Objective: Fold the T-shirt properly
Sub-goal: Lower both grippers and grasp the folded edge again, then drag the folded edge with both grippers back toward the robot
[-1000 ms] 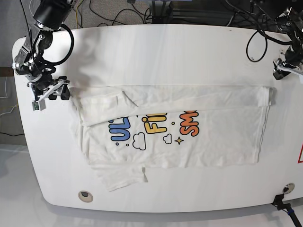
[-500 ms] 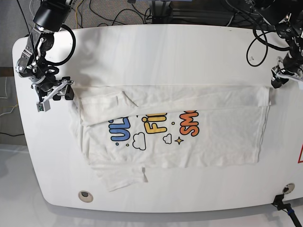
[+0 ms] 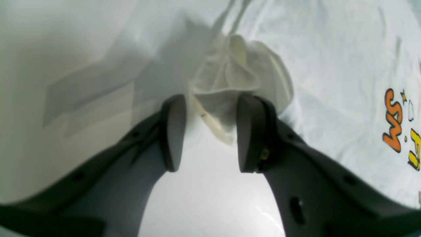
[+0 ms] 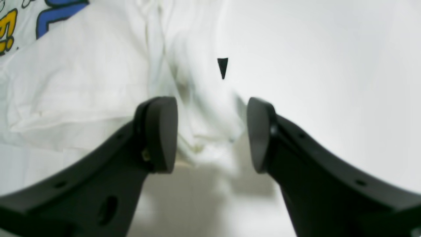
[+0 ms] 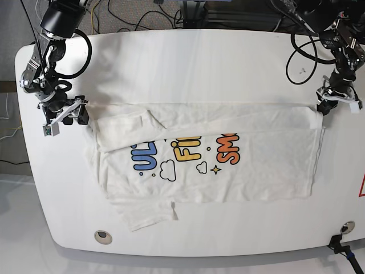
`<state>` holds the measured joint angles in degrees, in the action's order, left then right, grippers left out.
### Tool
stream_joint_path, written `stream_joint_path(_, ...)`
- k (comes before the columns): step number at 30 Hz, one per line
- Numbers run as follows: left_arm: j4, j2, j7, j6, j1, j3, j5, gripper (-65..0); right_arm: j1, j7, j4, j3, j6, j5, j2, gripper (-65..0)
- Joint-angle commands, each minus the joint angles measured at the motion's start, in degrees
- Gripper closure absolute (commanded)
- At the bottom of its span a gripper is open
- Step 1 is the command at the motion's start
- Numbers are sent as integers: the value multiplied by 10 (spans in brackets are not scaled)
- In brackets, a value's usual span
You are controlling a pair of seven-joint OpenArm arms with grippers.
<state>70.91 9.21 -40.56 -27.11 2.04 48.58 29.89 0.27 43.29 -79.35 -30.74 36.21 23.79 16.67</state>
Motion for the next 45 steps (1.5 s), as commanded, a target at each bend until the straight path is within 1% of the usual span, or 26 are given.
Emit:
stream_joint_path(1,-5,0,-20,2,0,-12,-11,-240,8,-37,-6,-2,3,5,11,-332)
stream_joint_path(3,-6,1,-20,3,-1,-19,-9,-240,6,-47,-1,-2,2,5,11,-332)
stream_joint_path(9,-15,0,-22,3,-7,-37,-13,-238,8,-50,7,-1,1,6,10,-330)
stream_joint_path(10,-5,6,-6,1,-10,-28,8,-258,5,-49,3,-1,14,0,5,-334)
stream_joint_path(11,-7,7,-10,2,-10,-33,8,-263,5,-47,1,-1,15,-1,3,-333)
stream_joint_path(12,-8,7,-11,3,-12,-39,8,-250,4,-47,1,-2,15,-1,1,-333)
stream_joint_path(13,-8,7,-7,1,-13,-42,7,-206,4,-48,3,-2,15,-2,0,-333)
stream_joint_path(15,-12,8,1,3,-12,-47,7,-90,3,-48,4,-1,16,-2,-2,-332)
stream_joint_path(16,-15,8,0,4,-12,-46,7,-43,4,-48,6,-1,15,-1,-1,-332)
stream_joint_path(18,-19,8,1,3,-15,-47,8,-5,4,-49,6,-1,14,-2,-1,-331)
stream_joint_path(21,-23,8,-2,5,-16,-46,7,0,4,-49,10,-1,14,-2,0,-321)
stream_joint_path(22,-23,8,-2,5,-16,-44,7,0,4,-50,9,-1,13,-4,0,-310)
stream_joint_path(23,-23,9,-3,4,-17,-43,8,0,4,-50,10,0,12,-3,1,-286)
stream_joint_path(24,-25,8,-4,6,-17,-42,7,0,3,-50,10,2,12,-5,1,-245)
stream_joint_path(28,-27,8,-7,3,-16,-39,4,0,4,-45,13,1,14,-2,1,-11)
stream_joint_path(29,-27,8,-11,1,-17,-37,3,0,4,-42,15,1,13,-3,2,0)
stream_joint_path(34,-29,7,-42,0,-13,-35,-2,0,-4,-38,16,1,14,6,2,0)
stream_joint_path(39,-20,8,-52,-3,2,-31,-4,0,-22,-35,15,13,10,10,8,0)
stream_joint_path(40,-23,13,-17,-10,-15,-34,19,0,-10,-25,13,7,1,-3,4,0)
stream_joint_path(45,-16,28,-19,-14,-11,-30,24,0,-2,-7,18,6,-2,-3,6,0)
